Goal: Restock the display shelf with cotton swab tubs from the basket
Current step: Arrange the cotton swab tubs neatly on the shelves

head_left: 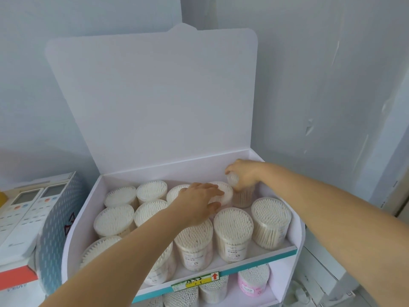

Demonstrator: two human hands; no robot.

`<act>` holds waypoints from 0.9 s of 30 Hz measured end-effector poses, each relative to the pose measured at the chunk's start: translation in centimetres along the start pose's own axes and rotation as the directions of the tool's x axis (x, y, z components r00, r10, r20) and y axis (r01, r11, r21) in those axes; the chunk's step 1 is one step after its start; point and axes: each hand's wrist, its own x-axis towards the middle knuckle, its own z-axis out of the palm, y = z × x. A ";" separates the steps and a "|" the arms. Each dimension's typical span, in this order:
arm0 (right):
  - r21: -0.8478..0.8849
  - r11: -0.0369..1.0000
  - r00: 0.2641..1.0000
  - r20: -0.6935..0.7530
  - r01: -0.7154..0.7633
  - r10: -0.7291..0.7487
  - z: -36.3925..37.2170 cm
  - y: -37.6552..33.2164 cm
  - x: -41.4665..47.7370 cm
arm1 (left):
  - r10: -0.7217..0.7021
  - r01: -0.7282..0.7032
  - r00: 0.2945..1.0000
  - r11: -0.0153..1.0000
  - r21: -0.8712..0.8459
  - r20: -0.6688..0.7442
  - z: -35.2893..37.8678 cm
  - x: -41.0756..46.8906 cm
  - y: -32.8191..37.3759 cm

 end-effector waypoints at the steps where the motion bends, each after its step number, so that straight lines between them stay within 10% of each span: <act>1: -0.008 1.000 0.999 0.017 0.029 -0.029 -0.2 0.3 -0.2 | -0.005 0.005 1.000 1.000 -0.005 -0.004 -0.1 0.1 -0.2; 10: -0.038 0.996 0.978 0.198 0.082 -0.073 -2.2 0.7 -1.7 | -0.043 0.046 0.999 0.995 -0.094 0.026 -0.7 0.5 -0.1; 15: -0.105 0.994 0.998 0.060 0.002 0.004 -0.1 0.6 -0.6 | -0.076 0.083 0.996 0.985 -0.153 0.052 -1.1 0.3 0.1; 23: 0.245 0.966 0.979 0.165 0.076 -0.120 -2.8 1.1 -2.7 | -0.109 0.117 0.993 0.974 -0.191 0.056 -1.1 0.1 0.5; 27: -0.223 0.971 0.992 0.072 -0.086 0.104 -0.5 0.1 -1.9 | -0.121 0.128 0.992 0.973 -0.191 0.047 -1.0 0.2 0.6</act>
